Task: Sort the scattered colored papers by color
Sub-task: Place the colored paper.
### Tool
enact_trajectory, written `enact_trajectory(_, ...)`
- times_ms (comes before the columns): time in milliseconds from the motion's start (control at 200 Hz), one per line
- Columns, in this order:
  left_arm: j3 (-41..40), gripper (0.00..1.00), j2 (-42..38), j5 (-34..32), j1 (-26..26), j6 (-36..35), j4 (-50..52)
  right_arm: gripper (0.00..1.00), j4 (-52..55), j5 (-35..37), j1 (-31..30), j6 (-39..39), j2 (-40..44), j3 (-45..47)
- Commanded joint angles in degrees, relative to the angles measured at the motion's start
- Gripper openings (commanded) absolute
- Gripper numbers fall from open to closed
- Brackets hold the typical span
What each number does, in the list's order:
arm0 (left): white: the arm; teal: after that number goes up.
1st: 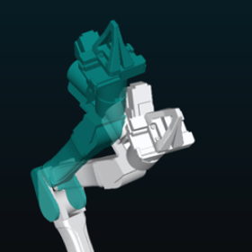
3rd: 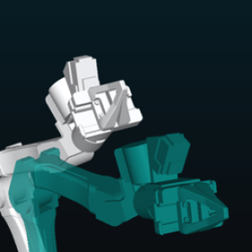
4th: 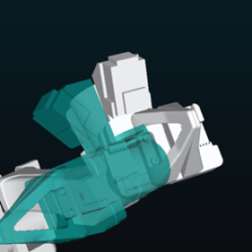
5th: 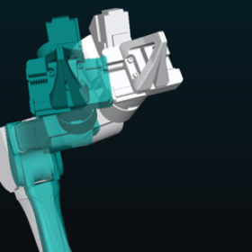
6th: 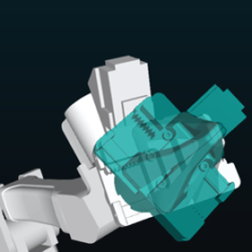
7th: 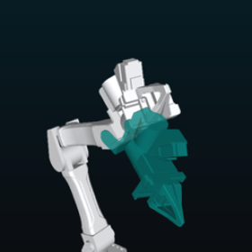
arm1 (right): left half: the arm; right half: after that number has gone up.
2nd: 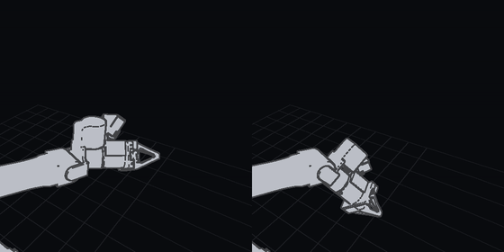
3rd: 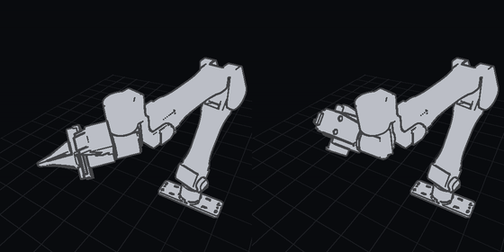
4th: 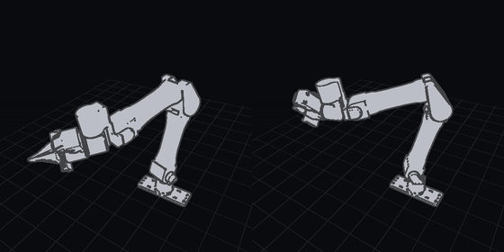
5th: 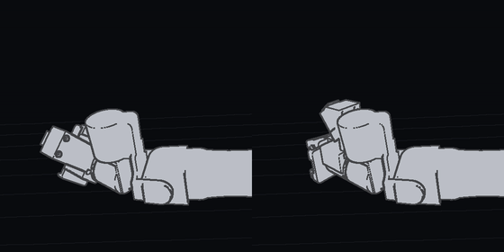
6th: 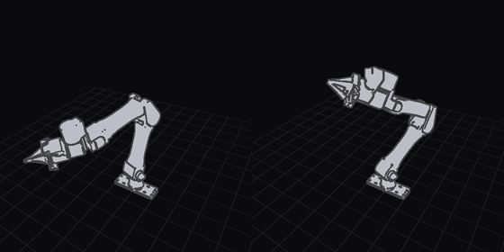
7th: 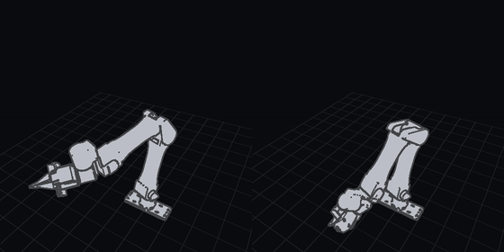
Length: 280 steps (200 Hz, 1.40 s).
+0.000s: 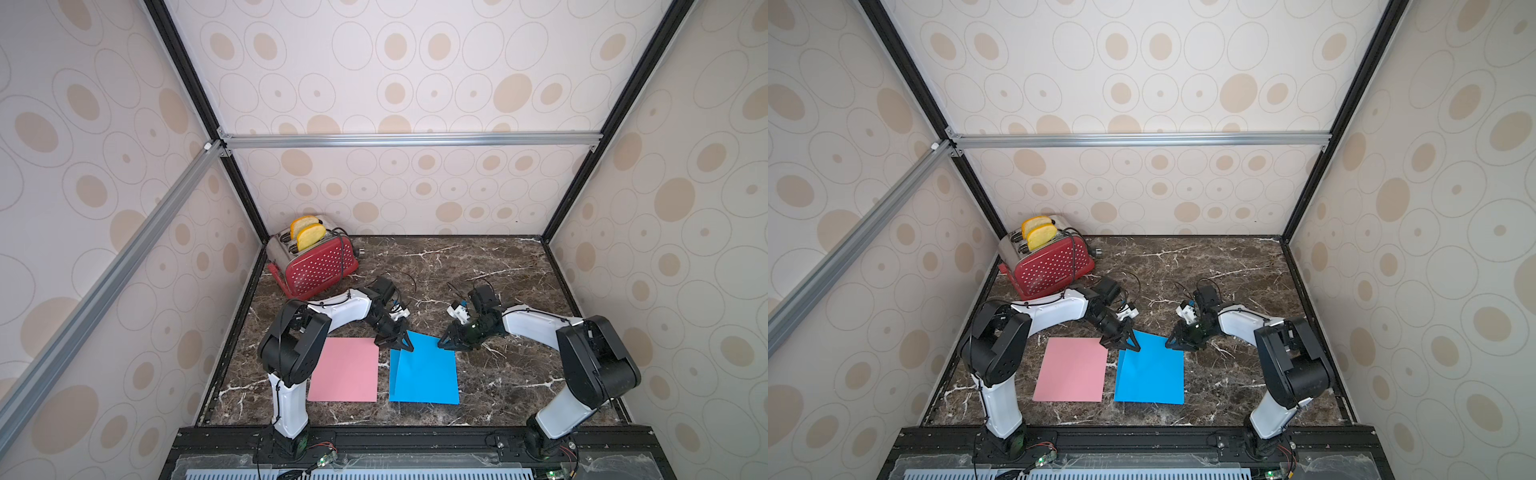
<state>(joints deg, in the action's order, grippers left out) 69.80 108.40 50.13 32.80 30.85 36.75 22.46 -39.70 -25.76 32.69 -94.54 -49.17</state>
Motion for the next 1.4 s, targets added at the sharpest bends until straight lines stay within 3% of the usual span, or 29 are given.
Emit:
enact_trajectory(0,2.34,0.0,0.98,-1.55,0.34,1.14,-0.01,0.32,1.71,0.6,-0.3,-1.72,-0.59,-0.75)
enact_trajectory(986,3.55,0.0,0.94,-2.79,0.34,1.14,1.73,0.3,2.41,2.79,-0.26,-5.52,-3.97,0.17)
enact_trajectory(1092,4.19,0.07,0.94,-3.23,0.29,0.31,3.58,0.31,2.41,2.95,-0.26,-5.44,-3.98,0.3)
enact_trajectory(1157,4.32,0.24,0.68,-3.59,0.34,0.05,4.55,0.3,2.42,2.9,-0.31,-5.39,-3.98,0.3)
enact_trajectory(1297,3.83,0.4,-0.13,-4.91,0.28,-0.32,7.35,0.3,2.42,3.14,-0.27,-5.29,-3.94,0.43)
enact_trajectory(1397,4.46,0.46,-1.5,-8.93,0.34,-2.84,13.19,0.3,2.33,3.21,-0.2,-5.14,-3.9,0.61)
